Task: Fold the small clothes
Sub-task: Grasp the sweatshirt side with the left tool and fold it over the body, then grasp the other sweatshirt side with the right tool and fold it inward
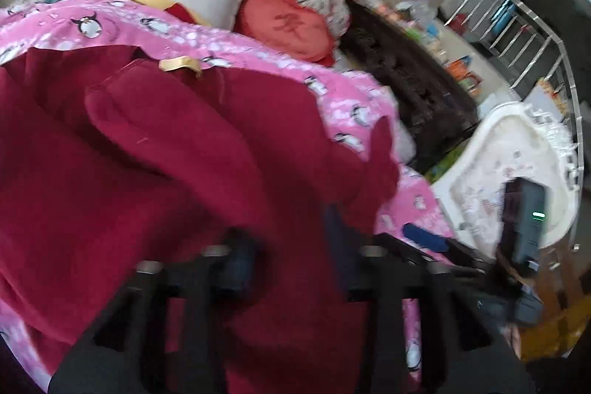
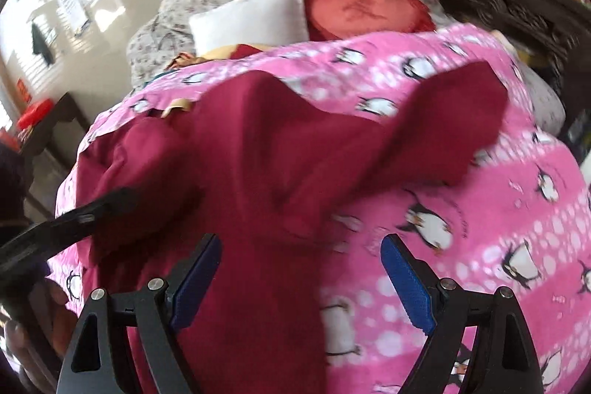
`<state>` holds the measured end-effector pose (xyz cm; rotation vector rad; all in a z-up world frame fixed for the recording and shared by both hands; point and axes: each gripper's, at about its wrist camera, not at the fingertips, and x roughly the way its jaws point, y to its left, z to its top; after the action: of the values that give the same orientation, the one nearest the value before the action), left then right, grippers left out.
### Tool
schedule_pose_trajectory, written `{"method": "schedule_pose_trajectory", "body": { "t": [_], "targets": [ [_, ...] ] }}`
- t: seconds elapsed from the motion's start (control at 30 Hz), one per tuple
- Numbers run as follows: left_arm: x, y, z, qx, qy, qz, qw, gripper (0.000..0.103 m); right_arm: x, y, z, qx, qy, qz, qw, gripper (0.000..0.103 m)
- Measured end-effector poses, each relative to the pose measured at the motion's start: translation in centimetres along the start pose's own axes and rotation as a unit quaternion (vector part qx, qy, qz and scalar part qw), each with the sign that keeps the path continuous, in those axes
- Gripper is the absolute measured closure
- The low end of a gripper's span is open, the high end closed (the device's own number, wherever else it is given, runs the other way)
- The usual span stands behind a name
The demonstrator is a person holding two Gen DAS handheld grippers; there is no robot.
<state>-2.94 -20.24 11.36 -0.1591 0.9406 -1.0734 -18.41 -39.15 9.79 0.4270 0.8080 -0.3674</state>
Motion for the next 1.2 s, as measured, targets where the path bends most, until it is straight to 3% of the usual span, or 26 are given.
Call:
{"method": "schedule_pose_trajectory", "body": {
  "t": [0.07,0.13,0.2,0.23,0.37,0.53,0.67,0.7,0.8,0.87,0.9,0.93,1.0,1.1,1.2],
  "targets": [
    [-2.5,0.0,-0.2,-0.013,-0.013,-0.029,0.9994,0.041,-0.3,-0.2,0.0,0.002,-0.004,0.007,1.0,0.016],
    [-4.8,0.4,0.1,-0.01,-0.024,-0.027,0.9993,0.037,-0.6,0.6,0.2,-0.007,-0.011,0.036,0.999,0.016],
    [-8.1,0.8,-0.6,0.014,-0.059,0.019,0.998,0.034,-0.8,2.1,0.3,-0.029,-0.015,0.06,0.998,0.016],
    [-9.3,1.2,-1.0,0.026,-0.074,0.047,0.9958,0.025,-1.0,3.3,0.3,-0.049,-0.016,0.071,0.996,0.016],
    [-12.5,3.6,-3.0,0.044,-0.102,0.177,0.9779,0.02,-0.8,8.1,0.3,-0.122,-0.024,0.089,0.988,0.016],
    [-10.5,6.7,-4.0,0.003,-0.082,0.237,0.9679,0.02,2.1,16.1,1.9,-0.201,-0.025,0.086,0.975,0.016],
    [-7.6,7.6,-5.0,0.028,-0.059,0.292,0.9542,0.02,7.4,21.4,3.8,-0.242,-0.006,0.03,0.97,0.016],
    [-7.1,7.9,-5.3,0.035,-0.053,0.303,0.9508,0.02,8.4,21.9,4.1,-0.243,0.001,0.025,0.97,0.019],
    [-5.9,8.7,-5.9,0.045,-0.041,0.318,0.9461,0.02,13.3,23.2,4.7,-0.264,0.044,0.012,0.963,0.063],
    [-5.7,9.6,-6.2,0.036,-0.037,0.313,0.9483,0.02,13.4,22.4,5.0,-0.254,0.039,0.03,0.966,0.068],
    [-5.8,9.9,-6.2,0.03,-0.038,0.308,0.9501,0.02,12.3,21.5,5.2,-0.242,0.031,0.045,0.969,0.088],
    [-6.0,10.1,-6.2,0.025,-0.042,0.304,0.9514,0.02,11.0,20.4,5.4,-0.23,0.022,0.054,0.971,0.091],
    [-6.6,10.1,-6.2,0.017,-0.052,0.3,0.9524,0.02,7.4,17.3,5.7,-0.203,-0.004,0.072,0.977,0.091],
    [-7.1,10.0,-6.1,0.011,-0.063,0.294,0.9537,0.02,2.4,11.9,4.5,-0.183,-0.032,0.06,0.981,0.091],
    [-6.6,10.0,-6.2,0.005,-0.056,0.295,0.9538,0.02,0.6,5.9,2.5,-0.155,0.01,0.039,0.987,0.088]
  ]
}}
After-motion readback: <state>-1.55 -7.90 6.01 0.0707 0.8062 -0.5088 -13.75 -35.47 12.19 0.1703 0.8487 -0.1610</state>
